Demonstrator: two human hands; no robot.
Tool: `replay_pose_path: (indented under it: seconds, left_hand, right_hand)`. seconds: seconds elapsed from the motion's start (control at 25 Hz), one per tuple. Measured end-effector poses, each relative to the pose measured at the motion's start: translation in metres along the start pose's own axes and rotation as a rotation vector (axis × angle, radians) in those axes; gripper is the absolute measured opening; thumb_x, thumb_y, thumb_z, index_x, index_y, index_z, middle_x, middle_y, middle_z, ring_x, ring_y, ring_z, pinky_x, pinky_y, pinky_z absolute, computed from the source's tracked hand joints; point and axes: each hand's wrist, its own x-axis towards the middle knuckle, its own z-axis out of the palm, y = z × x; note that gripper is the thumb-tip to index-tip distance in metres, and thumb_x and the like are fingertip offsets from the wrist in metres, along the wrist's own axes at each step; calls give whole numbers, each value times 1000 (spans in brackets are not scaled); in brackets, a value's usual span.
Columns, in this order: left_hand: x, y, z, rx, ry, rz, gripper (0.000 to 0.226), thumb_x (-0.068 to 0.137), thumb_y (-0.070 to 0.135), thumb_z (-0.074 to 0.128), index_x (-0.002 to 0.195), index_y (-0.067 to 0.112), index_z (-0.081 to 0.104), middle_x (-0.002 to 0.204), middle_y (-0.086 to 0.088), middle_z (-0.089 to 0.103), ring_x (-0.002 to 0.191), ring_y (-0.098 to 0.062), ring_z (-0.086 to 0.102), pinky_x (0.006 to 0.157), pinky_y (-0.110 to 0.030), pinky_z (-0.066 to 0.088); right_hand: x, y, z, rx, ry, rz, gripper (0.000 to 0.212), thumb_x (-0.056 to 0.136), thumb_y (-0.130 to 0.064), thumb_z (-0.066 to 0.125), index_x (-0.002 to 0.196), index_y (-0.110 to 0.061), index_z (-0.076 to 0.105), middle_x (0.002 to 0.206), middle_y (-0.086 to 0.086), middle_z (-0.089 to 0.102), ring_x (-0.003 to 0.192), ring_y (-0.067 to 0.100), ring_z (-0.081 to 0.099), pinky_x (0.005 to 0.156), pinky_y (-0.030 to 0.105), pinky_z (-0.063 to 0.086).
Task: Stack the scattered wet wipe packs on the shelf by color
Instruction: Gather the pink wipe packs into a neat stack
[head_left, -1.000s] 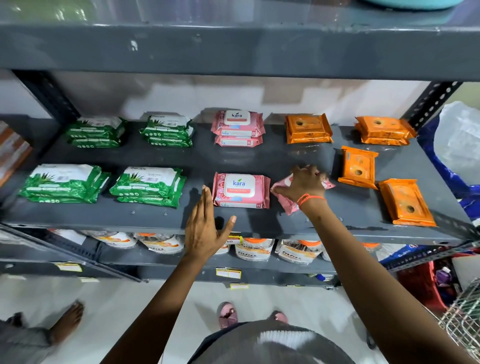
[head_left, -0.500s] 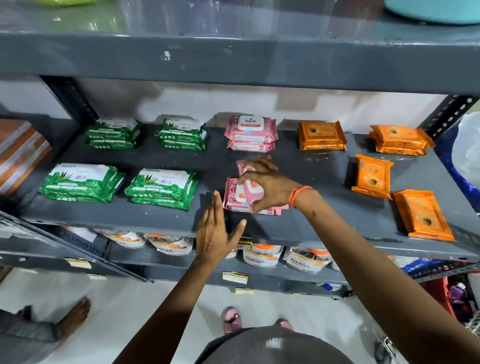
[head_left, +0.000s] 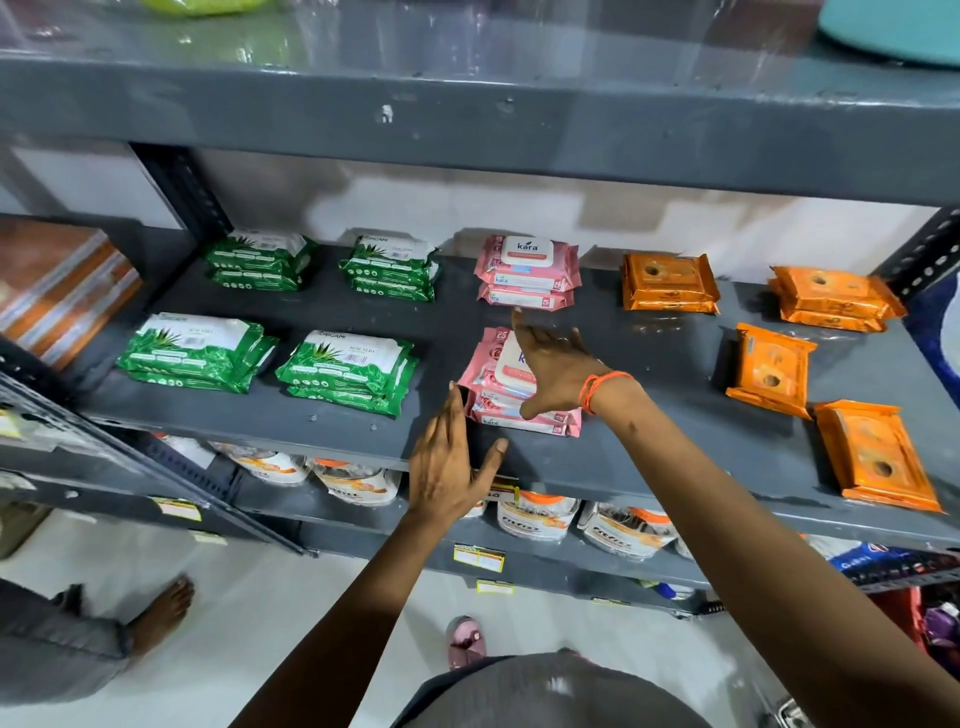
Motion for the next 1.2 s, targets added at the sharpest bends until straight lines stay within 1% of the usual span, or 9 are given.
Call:
replay_pose_path:
  seconds: [0.08, 0.16, 0.28, 0.36, 0.44, 0.6, 0.76, 0.92, 1.2]
  left_hand:
    - [0, 0, 1, -7, -3, -9, 91, 83, 69, 24, 145, 2, 22, 144, -21, 42, 121, -37, 52, 92, -45, 49]
    - [2, -1, 0, -59, 11, -31, 97, 81, 76, 15, 146, 5, 18, 149, -18, 35, 127, -35, 46, 98, -46, 45]
    - [5, 2, -4, -216, 30, -108, 101, 76, 82, 8, 149, 13, 6, 155, -11, 24, 137, -32, 34, 105, -48, 37]
    - [11, 6, -9, -325, 36, -138, 100, 75, 82, 12, 150, 16, 5, 157, -8, 20, 139, -29, 28, 109, -45, 31]
    - [24, 14, -17, -461, 51, -182, 93, 77, 79, 16, 149, 22, 8, 156, -5, 23, 140, -27, 28, 111, -44, 27]
    - [54, 36, -20, -710, 40, -287, 54, 95, 50, 36, 144, 28, 31, 150, -1, 37, 135, -19, 38, 108, -34, 32]
    - [53, 38, -9, -654, 68, -194, 42, 97, 30, 47, 137, 17, 46, 143, -6, 47, 131, -20, 44, 108, -33, 37]
    - [53, 39, -6, -630, 113, -183, 39, 97, 26, 49, 133, 12, 50, 133, -11, 57, 116, -18, 55, 91, -20, 41]
    - [57, 40, -2, -543, 176, -198, 39, 97, 32, 47, 130, 13, 53, 121, -17, 63, 105, -31, 62, 83, -32, 49]
  right_hand:
    - [14, -2, 5, 70, -27, -18, 93, 76, -32, 73, 149, -14, 16, 155, 11, 30, 138, 33, 34, 119, 43, 27]
    - [14, 8, 11, 66, -13, 5, 88, 81, -26, 69, 150, -11, 16, 156, 12, 29, 139, 31, 34, 118, 41, 27]
    - [14, 26, 15, 238, 173, 180, 54, 94, -4, 47, 142, 13, 28, 151, 25, 33, 139, 35, 34, 113, 39, 31]
    - [12, 33, 21, 251, 324, 140, 63, 96, -23, 48, 147, 1, 22, 155, 19, 28, 142, 33, 28, 117, 43, 27]
    - [20, 31, 38, 358, 440, 46, 70, 92, -40, 49, 148, -8, 23, 156, 14, 27, 144, 31, 24, 119, 46, 26]
    - [16, 28, 62, 619, 520, 160, 67, 95, -37, 48, 150, -12, 19, 161, 9, 10, 148, 27, 17, 120, 41, 24]
    - [26, 29, 61, 725, 501, 125, 63, 97, -35, 43, 151, -18, 15, 162, 4, 7, 146, 24, 23, 115, 38, 32]
    - [31, 32, 67, 732, 469, 125, 63, 99, -36, 38, 152, -19, 9, 163, 3, 2, 145, 27, 25, 115, 43, 34]
    - [38, 29, 78, 777, 524, 150, 60, 99, -36, 35, 152, -25, 8, 162, 2, 0, 136, 31, 42, 104, 48, 48]
